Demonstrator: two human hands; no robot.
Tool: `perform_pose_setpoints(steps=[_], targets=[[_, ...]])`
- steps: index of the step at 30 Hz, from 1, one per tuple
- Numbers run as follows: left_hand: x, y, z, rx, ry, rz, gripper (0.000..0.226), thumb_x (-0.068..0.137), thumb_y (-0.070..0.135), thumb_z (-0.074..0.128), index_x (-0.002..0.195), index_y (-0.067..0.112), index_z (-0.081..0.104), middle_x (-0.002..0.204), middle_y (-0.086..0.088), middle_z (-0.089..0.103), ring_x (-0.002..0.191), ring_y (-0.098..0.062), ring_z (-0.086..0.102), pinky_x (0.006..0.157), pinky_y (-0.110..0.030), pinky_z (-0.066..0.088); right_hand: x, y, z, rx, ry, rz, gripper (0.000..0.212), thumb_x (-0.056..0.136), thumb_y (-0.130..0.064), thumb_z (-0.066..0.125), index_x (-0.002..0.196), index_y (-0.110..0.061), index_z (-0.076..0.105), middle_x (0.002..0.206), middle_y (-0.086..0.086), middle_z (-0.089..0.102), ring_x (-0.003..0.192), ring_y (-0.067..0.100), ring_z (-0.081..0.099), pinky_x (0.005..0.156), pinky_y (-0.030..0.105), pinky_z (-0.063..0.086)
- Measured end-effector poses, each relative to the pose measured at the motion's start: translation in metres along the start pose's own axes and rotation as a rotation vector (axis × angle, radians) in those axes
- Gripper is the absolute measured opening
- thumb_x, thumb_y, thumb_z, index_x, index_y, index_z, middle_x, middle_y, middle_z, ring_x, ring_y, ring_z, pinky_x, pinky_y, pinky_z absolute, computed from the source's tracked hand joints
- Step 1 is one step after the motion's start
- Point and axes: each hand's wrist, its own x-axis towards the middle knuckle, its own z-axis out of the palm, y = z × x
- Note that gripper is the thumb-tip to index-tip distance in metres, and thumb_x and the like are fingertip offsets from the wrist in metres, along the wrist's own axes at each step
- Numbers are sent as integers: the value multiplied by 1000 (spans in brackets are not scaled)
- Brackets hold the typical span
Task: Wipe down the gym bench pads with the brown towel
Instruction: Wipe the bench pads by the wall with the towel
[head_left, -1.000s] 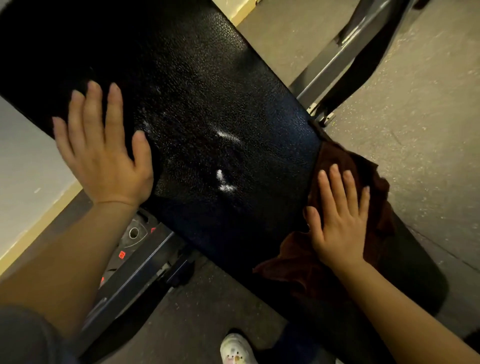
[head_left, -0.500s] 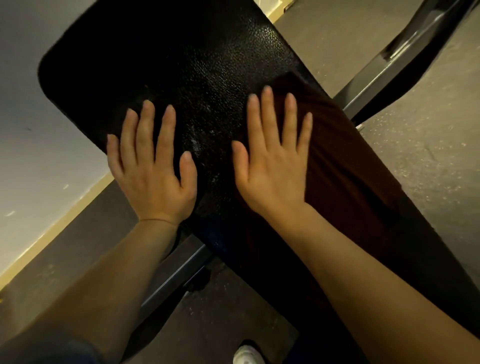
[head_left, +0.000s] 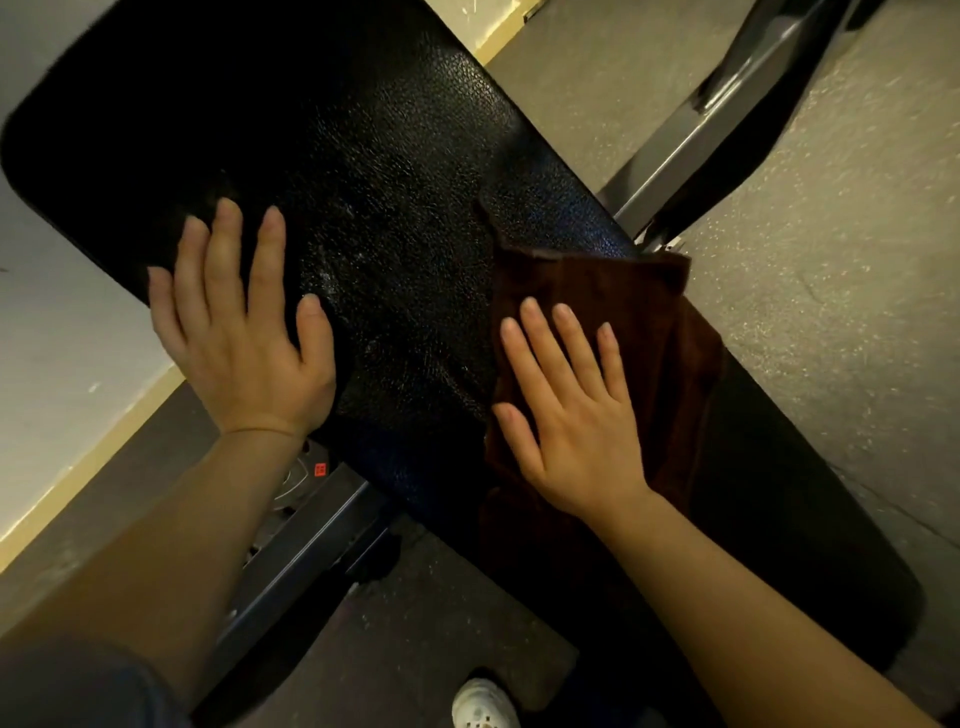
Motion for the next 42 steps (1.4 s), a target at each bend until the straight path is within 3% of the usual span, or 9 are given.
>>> perform_pose_setpoints(steps=[5, 10, 14, 22, 28, 32, 37, 42], targets=[[0, 1, -1, -7, 14, 4, 54, 102, 42, 30, 151, 20, 40, 156, -9, 38, 145, -26, 25, 120, -32, -1, -42, 30, 1, -36, 26, 170, 60, 100, -47, 33, 153, -18, 29, 160, 4, 26, 149, 26, 21, 120, 55, 12], [-1, 0, -1, -19, 26, 13, 54, 102, 41, 29, 151, 20, 40, 156, -9, 37, 145, -27, 26, 120, -34, 2, -77, 62, 1, -33, 48, 614, 64, 97, -44, 31, 153, -12, 29, 160, 9, 25, 148, 30, 17, 116, 66, 11], [-1, 1, 1, -21, 46, 15, 54, 102, 41, 29, 150, 20, 41, 155, -10, 39, 144, -26, 26, 120, -36, 3, -65, 48, 5, -7, 62, 706, 66, 96, -42, 30, 153, -9, 27, 161, 10, 20, 148, 35, 15, 114, 69, 10], [0, -1, 1, -15, 35, 17, 54, 101, 40, 28, 149, 18, 43, 154, -12, 40, 144, -28, 26, 121, -36, 3, 44, -50, 6, 48, 72, 357, 66, 96, -46, 35, 153, -13, 31, 162, 8, 23, 150, 34, 13, 118, 62, 4], [1, -1, 1, -16, 31, 27, 54, 102, 40, 29, 149, 19, 42, 155, -11, 38, 145, -28, 26, 120, -36, 3, 10, -10, -1, -3, 52, 207, 57, 102, -47, 33, 153, -24, 27, 162, 4, 22, 150, 26, 17, 118, 62, 4], [-1, -2, 1, -7, 16, 16, 55, 103, 44, 25, 151, 21, 40, 157, -8, 35, 146, -27, 25, 120, -37, 4, -29, 15, 2, -71, 21, 299, 60, 100, -51, 31, 154, -26, 23, 162, 2, 19, 146, 30, 27, 117, 64, 8], [-1, 0, 0, -4, 16, 13, 54, 103, 42, 26, 151, 21, 39, 157, -9, 35, 146, -26, 24, 120, -35, 2, -94, 51, 0, -102, -30, 482, 66, 93, -44, 37, 154, -21, 24, 161, 8, 24, 137, 36, 34, 116, 63, 10], [-1, 1, 0, -9, 24, 17, 54, 103, 42, 26, 151, 21, 40, 156, -9, 37, 145, -26, 24, 120, -35, 2, -136, 63, -1, -17, -50, 941, 69, 94, -45, 24, 155, -14, 21, 163, 10, 15, 149, 32, 13, 115, 68, 6]])
